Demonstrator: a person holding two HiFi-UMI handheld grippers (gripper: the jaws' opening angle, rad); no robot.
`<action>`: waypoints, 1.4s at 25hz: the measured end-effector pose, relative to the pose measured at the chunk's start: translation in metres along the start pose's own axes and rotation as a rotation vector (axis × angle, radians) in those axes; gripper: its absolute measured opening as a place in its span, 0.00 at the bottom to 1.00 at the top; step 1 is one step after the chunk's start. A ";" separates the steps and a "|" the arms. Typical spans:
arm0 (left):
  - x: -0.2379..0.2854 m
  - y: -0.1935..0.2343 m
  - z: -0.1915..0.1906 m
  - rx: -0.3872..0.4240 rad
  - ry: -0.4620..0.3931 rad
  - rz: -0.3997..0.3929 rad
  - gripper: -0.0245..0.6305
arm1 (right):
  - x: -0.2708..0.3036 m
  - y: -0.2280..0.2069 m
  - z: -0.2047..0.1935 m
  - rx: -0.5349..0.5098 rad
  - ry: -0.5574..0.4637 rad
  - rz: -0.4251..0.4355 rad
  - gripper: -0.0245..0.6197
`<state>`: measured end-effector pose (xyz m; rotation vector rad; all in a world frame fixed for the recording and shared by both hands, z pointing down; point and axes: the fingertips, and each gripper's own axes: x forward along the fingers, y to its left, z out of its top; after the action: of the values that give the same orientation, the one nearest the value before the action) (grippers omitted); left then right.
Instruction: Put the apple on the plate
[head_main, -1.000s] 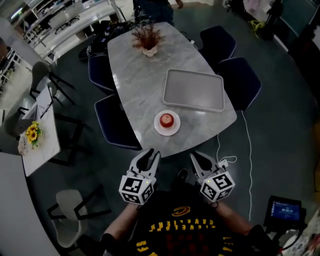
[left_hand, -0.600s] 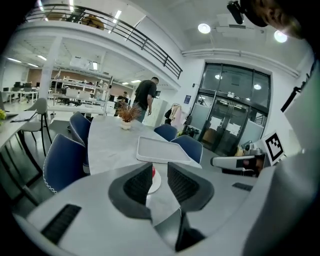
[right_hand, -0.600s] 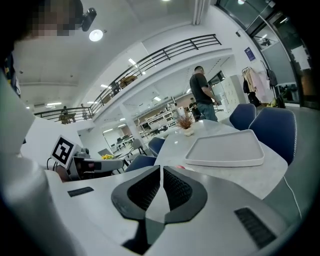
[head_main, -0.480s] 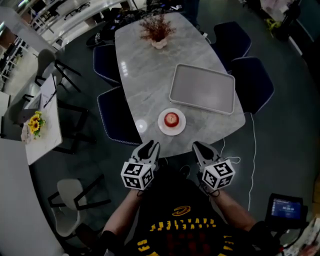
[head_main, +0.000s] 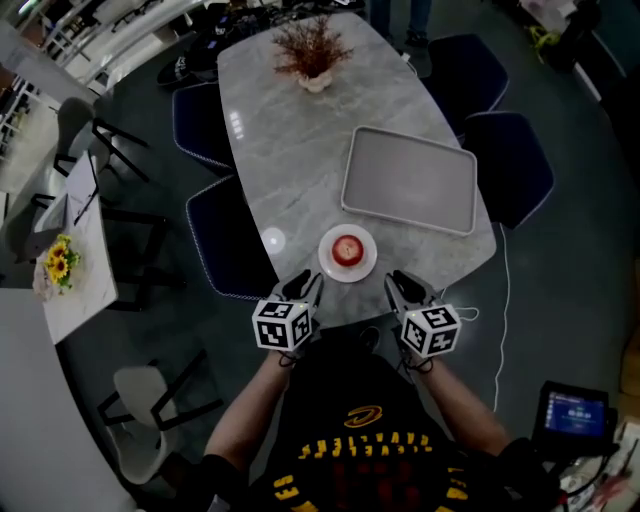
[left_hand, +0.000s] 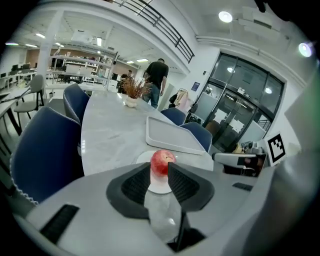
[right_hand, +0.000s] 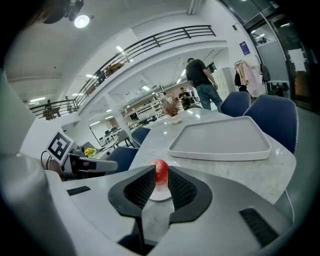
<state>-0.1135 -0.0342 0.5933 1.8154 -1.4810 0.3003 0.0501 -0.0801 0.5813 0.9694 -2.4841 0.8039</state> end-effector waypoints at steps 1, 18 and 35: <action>0.005 0.006 -0.003 -0.009 0.019 -0.001 0.19 | 0.005 -0.002 -0.004 0.001 0.016 -0.010 0.13; 0.095 0.059 -0.048 -0.120 0.245 0.021 0.19 | 0.091 -0.050 -0.071 0.101 0.246 -0.089 0.13; 0.108 0.058 -0.051 -0.240 0.276 -0.010 0.19 | 0.112 -0.050 -0.079 0.278 0.268 -0.121 0.13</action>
<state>-0.1206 -0.0812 0.7171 1.5234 -1.2574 0.3373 0.0159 -0.1174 0.7186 1.0159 -2.1032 1.1765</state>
